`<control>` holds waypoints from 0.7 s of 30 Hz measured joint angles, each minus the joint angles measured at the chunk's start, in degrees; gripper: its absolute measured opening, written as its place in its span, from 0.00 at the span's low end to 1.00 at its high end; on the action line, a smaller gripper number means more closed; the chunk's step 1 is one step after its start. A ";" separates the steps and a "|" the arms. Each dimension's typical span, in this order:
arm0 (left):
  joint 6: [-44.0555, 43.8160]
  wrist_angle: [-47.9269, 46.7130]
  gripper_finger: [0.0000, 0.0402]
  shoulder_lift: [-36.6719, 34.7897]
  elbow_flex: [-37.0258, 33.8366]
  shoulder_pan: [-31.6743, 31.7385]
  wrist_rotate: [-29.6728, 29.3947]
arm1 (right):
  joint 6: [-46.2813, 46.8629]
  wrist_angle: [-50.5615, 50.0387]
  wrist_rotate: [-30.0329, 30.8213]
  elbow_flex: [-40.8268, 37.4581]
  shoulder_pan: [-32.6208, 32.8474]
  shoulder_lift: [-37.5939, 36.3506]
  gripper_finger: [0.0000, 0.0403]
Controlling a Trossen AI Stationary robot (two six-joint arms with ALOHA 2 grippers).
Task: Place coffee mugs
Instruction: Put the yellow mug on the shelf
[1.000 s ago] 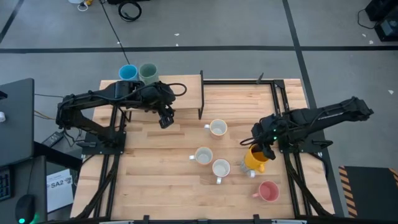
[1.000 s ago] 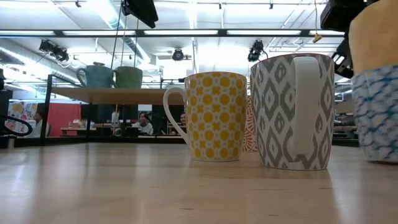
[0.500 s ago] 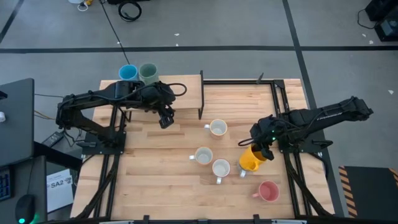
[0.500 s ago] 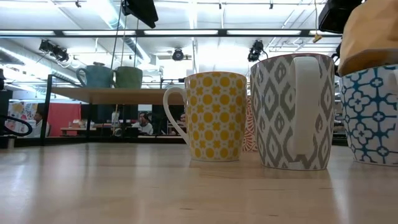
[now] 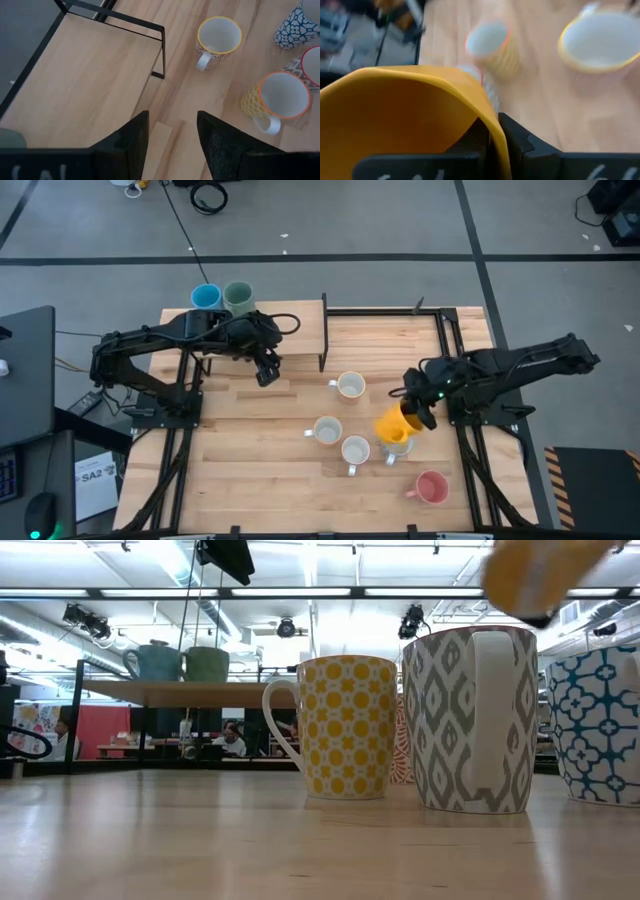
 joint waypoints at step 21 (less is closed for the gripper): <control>20.23 27.39 0.43 0.65 0.02 -6.66 -0.60 | 22.12 14.66 15.78 2.83 -16.58 6.15 0.08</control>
